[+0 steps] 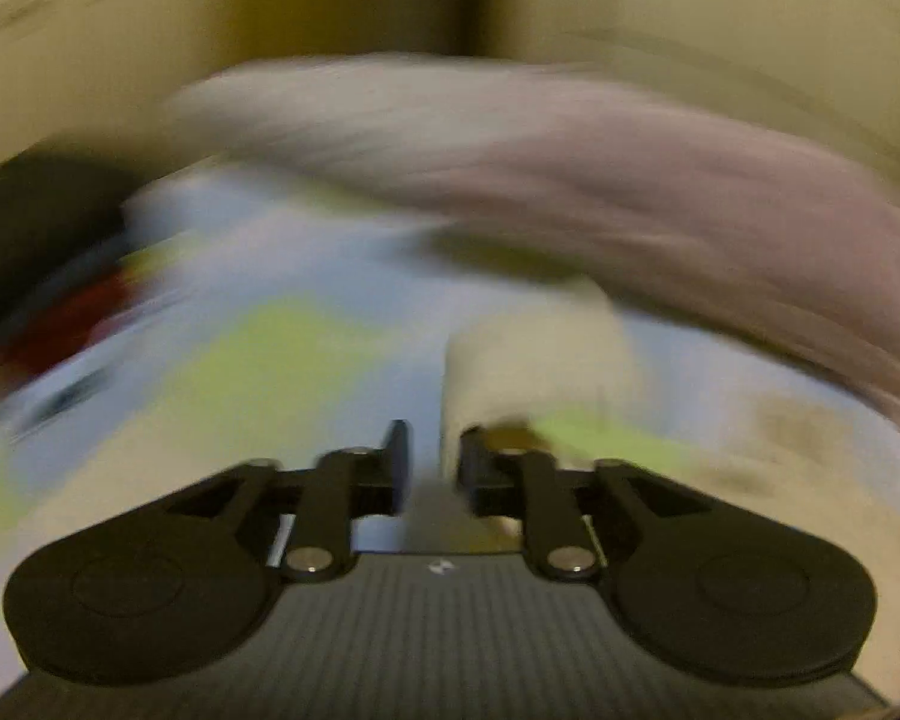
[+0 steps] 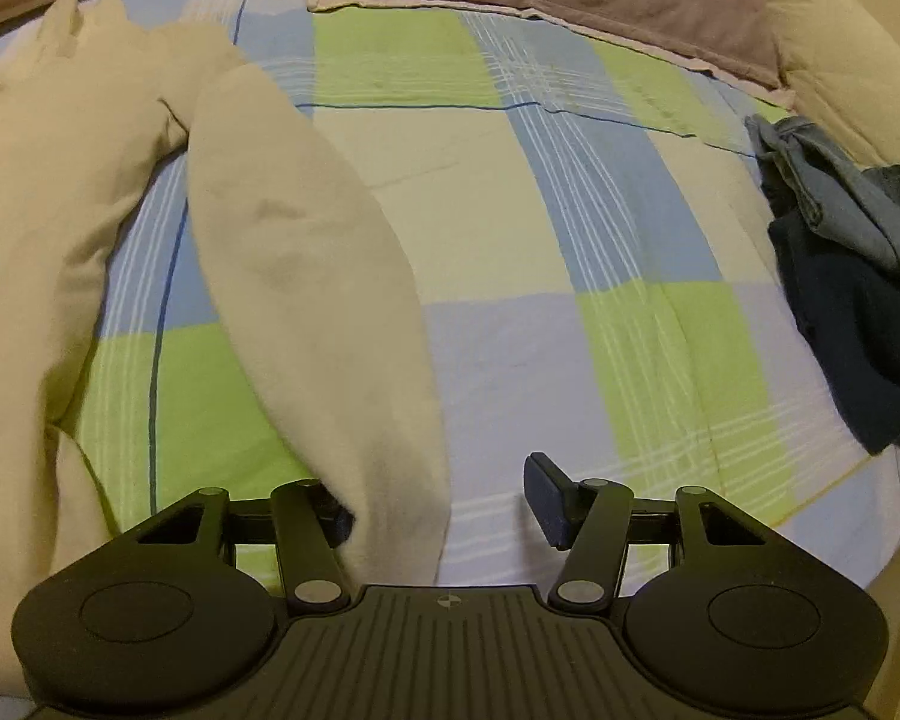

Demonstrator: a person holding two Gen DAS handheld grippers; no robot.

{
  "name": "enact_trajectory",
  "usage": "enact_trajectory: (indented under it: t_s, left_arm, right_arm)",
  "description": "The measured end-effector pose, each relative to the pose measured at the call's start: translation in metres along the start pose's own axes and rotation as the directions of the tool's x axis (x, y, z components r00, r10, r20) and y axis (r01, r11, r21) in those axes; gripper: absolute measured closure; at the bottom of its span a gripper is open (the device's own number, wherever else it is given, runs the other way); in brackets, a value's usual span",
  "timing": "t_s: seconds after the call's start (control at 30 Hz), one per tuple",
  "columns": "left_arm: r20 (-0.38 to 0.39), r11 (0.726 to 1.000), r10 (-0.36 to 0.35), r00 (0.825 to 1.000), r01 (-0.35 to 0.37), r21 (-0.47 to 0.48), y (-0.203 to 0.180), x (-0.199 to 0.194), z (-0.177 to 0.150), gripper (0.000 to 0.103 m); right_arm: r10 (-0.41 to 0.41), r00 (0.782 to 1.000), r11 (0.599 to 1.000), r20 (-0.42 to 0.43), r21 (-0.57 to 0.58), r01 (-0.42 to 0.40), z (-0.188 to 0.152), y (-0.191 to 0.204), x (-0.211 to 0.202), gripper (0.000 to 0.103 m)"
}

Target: Fold clothes

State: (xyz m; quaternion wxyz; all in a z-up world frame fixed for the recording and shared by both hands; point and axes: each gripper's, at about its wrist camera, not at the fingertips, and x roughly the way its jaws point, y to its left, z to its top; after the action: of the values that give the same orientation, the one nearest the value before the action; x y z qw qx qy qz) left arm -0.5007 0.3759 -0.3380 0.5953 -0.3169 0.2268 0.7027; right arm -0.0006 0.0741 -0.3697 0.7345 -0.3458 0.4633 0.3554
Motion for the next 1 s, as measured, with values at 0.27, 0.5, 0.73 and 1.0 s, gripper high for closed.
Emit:
enact_trajectory:
  t_s: [0.27,0.5,0.73,1.0]
  left_arm:
    - [-0.139,0.998,0.018,0.990,-0.027,-0.063,0.065,-0.035,-0.076,0.072]
    - [-0.386,0.970,-0.237,0.891,0.237,-0.050,0.055,-0.054,-0.163,0.083]
    - [-0.512,0.931,-0.315,0.799,0.365,-0.002,0.052,-0.084,-0.202,0.064]
    - [-0.577,0.861,-0.479,0.662,0.484,-0.159,0.068,-0.088,-0.240,0.050]
  right_arm:
    - [0.167,0.981,0.985,-0.104,0.070,-0.160,-0.030,0.002,-0.007,0.029]
    - [0.120,0.992,0.990,-0.042,0.074,-0.117,-0.021,-0.035,-0.024,0.094]
    - [-0.071,0.992,0.974,-0.101,0.208,0.091,-0.017,-0.099,-0.034,0.045]
    - [0.522,0.853,0.846,0.015,0.120,-0.520,-0.068,0.000,-0.045,0.043]
